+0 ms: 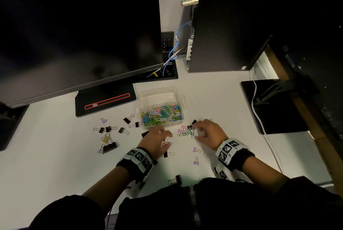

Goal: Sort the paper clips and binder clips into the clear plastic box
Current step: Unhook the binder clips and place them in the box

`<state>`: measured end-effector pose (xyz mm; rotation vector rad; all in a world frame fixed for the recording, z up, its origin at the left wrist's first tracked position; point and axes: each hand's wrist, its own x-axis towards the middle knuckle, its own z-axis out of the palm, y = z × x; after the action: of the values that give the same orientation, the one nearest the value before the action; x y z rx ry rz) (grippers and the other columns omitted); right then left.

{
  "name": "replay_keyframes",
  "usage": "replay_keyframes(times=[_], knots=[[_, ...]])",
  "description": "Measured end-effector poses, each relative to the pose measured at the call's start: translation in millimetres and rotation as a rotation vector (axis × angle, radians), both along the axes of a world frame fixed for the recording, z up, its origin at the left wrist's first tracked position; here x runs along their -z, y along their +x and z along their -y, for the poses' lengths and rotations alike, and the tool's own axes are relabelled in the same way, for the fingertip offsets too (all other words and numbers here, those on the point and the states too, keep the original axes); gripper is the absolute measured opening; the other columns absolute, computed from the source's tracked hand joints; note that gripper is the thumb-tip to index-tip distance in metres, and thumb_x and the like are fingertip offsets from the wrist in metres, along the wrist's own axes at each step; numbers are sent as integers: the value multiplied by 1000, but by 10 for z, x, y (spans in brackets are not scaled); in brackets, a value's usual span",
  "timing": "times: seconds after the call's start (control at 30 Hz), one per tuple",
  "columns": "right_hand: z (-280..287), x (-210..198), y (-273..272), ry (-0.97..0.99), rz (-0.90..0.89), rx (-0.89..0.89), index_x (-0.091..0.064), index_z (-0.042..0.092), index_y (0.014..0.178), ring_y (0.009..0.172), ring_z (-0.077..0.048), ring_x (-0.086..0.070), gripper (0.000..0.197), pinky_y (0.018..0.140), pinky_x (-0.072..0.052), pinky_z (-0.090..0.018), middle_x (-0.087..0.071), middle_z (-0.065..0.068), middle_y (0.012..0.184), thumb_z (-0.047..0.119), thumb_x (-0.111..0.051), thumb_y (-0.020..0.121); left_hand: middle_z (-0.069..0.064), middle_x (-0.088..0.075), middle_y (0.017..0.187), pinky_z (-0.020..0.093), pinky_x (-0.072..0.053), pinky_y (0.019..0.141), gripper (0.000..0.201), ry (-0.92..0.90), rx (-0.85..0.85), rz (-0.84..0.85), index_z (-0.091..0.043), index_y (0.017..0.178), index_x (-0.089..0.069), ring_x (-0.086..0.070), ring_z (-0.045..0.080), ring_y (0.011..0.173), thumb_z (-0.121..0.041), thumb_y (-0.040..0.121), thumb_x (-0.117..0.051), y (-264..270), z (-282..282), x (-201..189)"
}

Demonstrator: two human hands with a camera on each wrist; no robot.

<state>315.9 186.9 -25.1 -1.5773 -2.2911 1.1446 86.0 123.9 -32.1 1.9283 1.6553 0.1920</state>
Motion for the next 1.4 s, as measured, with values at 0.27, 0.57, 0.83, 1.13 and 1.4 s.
replay_keyframes(times=[0.27,0.57,0.83,1.13,1.4], knots=[[-72,72,-139,-26,98,31,-58,18,117,98,-23,-55,48,84,-40,-28,-55,-10,103,22,-74,72,10,-44,129,37,-38,105,45,20,114,-65,-13,135,-43,-40,24,125,-24,91,-51,469,-178,30],[-3,43,-184,-28,55,35,-52,17,91,77,-17,-47,37,67,-34,-26,-48,-1,88,15,-76,63,14,-51,116,32,-39,89,29,-18,74,-64,-6,116,-55,-52,28,108,-21,92,-52,594,-312,26],[-47,-76,42,-22,-97,171,-55,23,89,63,-20,-57,18,68,-48,-28,-62,-3,71,11,-64,79,7,-52,116,39,-48,91,14,49,225,-87,-8,97,-63,-48,23,112,-16,89,-55,532,-270,65],[-399,-98,708,-16,89,407,-65,14,103,83,-21,-56,23,75,-37,-22,-67,-12,94,3,-52,87,-7,-72,70,18,-55,53,32,185,542,-247,-19,58,-67,-67,12,64,-9,38,-90,524,-400,81],[-370,-35,709,9,212,323,-66,18,105,100,-27,-58,25,82,-44,-28,-58,-9,99,7,-58,84,4,-63,62,22,-48,52,27,233,568,-364,-10,65,-64,-62,21,63,5,48,-79,523,-361,-35]])
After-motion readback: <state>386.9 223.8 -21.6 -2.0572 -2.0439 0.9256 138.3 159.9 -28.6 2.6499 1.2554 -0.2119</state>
